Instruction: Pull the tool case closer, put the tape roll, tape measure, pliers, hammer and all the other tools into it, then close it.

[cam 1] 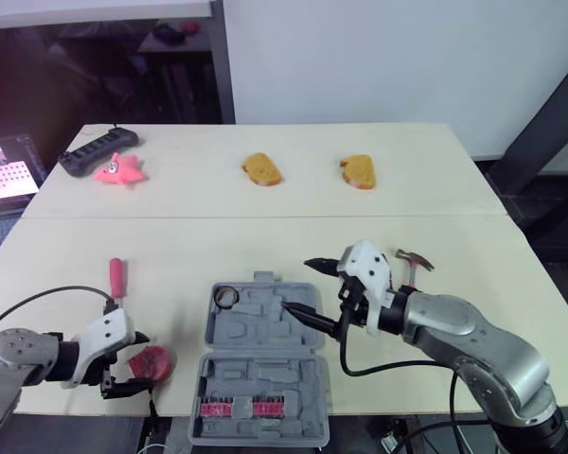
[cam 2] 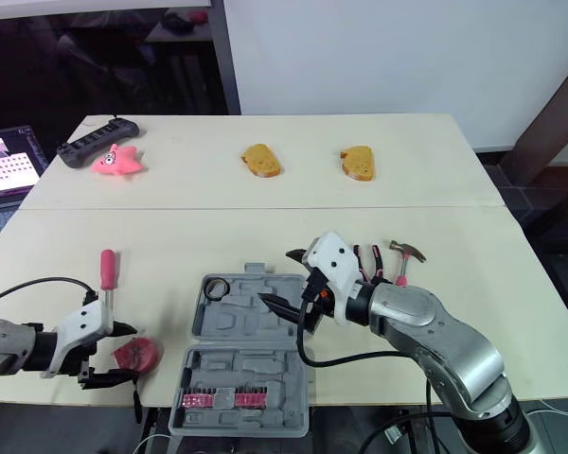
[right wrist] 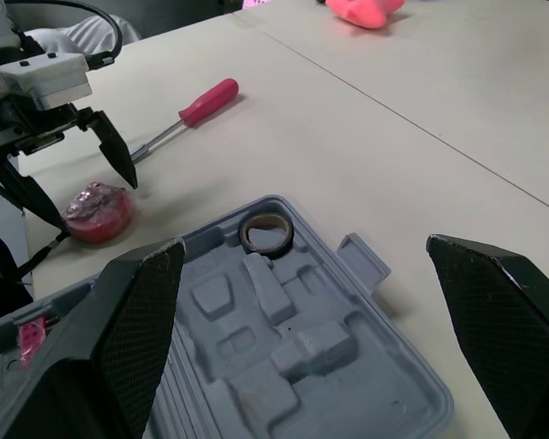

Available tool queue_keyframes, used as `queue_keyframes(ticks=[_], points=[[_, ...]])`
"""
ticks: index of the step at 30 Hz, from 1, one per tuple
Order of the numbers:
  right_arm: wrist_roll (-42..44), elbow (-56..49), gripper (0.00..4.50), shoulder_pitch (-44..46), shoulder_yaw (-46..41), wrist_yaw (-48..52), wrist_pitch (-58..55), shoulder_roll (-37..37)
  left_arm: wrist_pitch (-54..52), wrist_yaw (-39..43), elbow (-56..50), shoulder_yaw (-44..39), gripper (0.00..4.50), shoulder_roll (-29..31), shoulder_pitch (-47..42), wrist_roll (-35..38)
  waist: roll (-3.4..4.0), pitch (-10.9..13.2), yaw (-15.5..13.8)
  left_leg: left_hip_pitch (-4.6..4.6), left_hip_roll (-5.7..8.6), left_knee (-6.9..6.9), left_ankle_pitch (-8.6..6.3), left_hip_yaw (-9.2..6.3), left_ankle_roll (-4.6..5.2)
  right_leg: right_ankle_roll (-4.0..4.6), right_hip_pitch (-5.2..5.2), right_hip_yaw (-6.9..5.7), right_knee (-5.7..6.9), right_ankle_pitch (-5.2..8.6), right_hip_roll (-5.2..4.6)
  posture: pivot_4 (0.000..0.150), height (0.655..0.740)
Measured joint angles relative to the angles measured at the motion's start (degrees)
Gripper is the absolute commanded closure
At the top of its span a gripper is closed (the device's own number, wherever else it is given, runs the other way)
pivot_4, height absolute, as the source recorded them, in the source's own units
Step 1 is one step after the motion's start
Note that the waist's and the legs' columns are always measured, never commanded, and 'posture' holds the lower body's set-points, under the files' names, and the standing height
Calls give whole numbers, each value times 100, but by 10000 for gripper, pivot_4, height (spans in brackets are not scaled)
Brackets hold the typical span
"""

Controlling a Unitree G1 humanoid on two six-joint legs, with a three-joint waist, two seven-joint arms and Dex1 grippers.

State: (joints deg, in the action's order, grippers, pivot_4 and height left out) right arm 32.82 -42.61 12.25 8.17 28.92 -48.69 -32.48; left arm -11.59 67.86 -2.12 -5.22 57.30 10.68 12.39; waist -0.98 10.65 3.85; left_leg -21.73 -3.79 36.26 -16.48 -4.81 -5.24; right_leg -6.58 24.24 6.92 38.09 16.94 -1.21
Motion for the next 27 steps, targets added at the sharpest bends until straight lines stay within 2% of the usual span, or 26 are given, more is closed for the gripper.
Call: queue_keyframes(ticks=[10, 13, 14, 15, 24, 27], points=[[-1, 1, 0, 30, 0, -35, 0, 1, -276, -248, -78, 109, 769, -148, -15, -86, 3, -1, 1, 22, 0, -2, 0, 0, 0, 1, -21, 1, 0, 1, 1, 1500, 7400], [0, 1, 0, 26, -1, -33, 0, -4, -313, -317, -135, 105, 8880, -167, 28, -84, 3, -1, 2, 26, 0, -2, 0, 0, 0, 0, -26, 1, 0, 1, 0, 1500, 7400], [0, 1, 0, 21, -1, -32, 0, -7, -319, -325, -144, 105, 13170, -177, 38, -64, 3, -1, 3, 26, 0, -2, 0, 0, 0, 1, -26, 1, 0, 1, 0, 1500, 7400], [0, 0, 0, 17, -1, -31, 0, -8, -321, -329, -145, 104, 14188, -177, 44, -60, 3, -1, 4, 26, 0, -2, 0, 0, 0, 1, -26, 1, 0, 1, 1, 1500, 7400], [0, 0, 0, -5, -5, -6, 0, -16, -330, -398, -258, 39, 14184, -174, 140, -39, 4, -1, 7, 27, 0, -2, 0, 0, 0, 1, -26, 1, 0, 1, 1, 1500, 7400], [4, 4, 0, 48, -7, 4, -2, -16, -454, -200, -260, 35, 14184, -63, -213, 83, -6, 3, -16, 23, -2, 0, 0, -4, 0, 1, -26, 0, 1, 1, 5, 1500, 7400]])
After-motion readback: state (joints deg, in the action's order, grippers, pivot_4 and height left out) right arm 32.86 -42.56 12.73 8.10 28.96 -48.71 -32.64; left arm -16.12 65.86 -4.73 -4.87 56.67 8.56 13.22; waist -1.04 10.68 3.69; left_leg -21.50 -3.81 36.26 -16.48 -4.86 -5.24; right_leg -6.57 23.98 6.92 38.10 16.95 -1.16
